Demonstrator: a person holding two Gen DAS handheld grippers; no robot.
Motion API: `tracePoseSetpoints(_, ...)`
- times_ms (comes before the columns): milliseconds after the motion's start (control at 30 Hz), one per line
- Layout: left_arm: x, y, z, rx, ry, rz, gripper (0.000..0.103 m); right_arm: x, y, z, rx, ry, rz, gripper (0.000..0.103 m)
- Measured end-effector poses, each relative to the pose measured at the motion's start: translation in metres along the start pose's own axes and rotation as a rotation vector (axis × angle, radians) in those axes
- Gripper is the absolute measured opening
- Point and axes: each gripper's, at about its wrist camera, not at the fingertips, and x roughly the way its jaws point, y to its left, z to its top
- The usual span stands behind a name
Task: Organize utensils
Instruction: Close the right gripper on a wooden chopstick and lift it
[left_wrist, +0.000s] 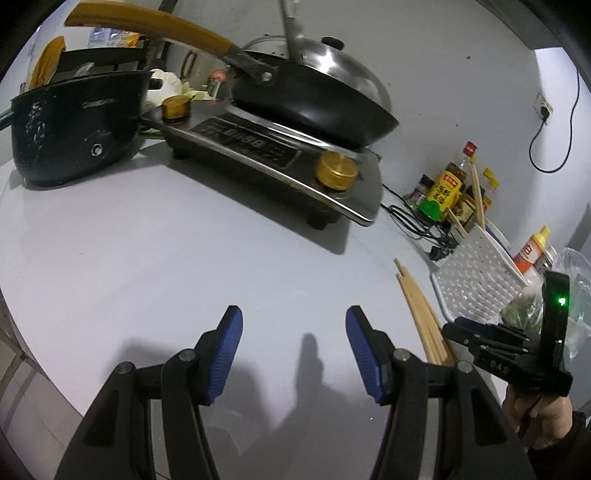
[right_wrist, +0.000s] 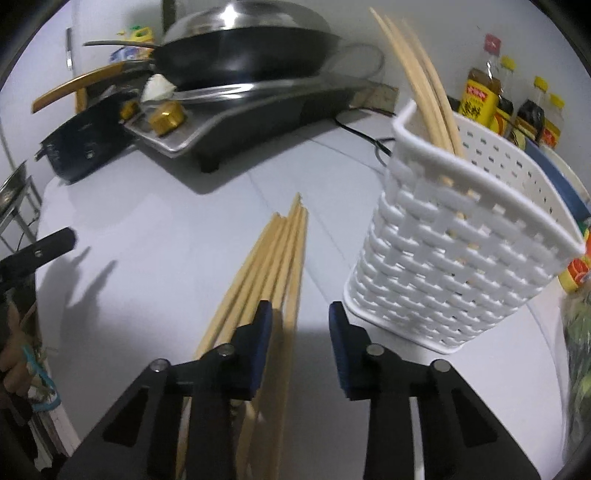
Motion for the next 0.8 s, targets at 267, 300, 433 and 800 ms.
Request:
tracePoseSetpoints(267, 0.007, 0.005, 0.002, -0.009, 0.017, -0.004, 0.058, 0.015, 0.001, 0.005, -0.022, 0.035, -0.009, 0.015)
tracePoseSetpoints(300, 0.007, 0.005, 0.002, -0.008, 0.018, -0.006, 0.058, 0.016, 0.001, 0.005, -0.024, 0.035, -0.005, 0.014)
tracePoseSetpoints(433, 0.009, 0.001, 0.0, -0.003, 0.028, -0.004, 0.058, 0.014, 0.004, 0.003, -0.036, 0.029, 0.008, 0.007)
tracePoseSetpoints(800, 0.014, -0.028, -0.005, 0.05, 0.059, -0.005, 0.058, -0.008, -0.002, -0.009, -0.04, -0.016, 0.048, 0.006)
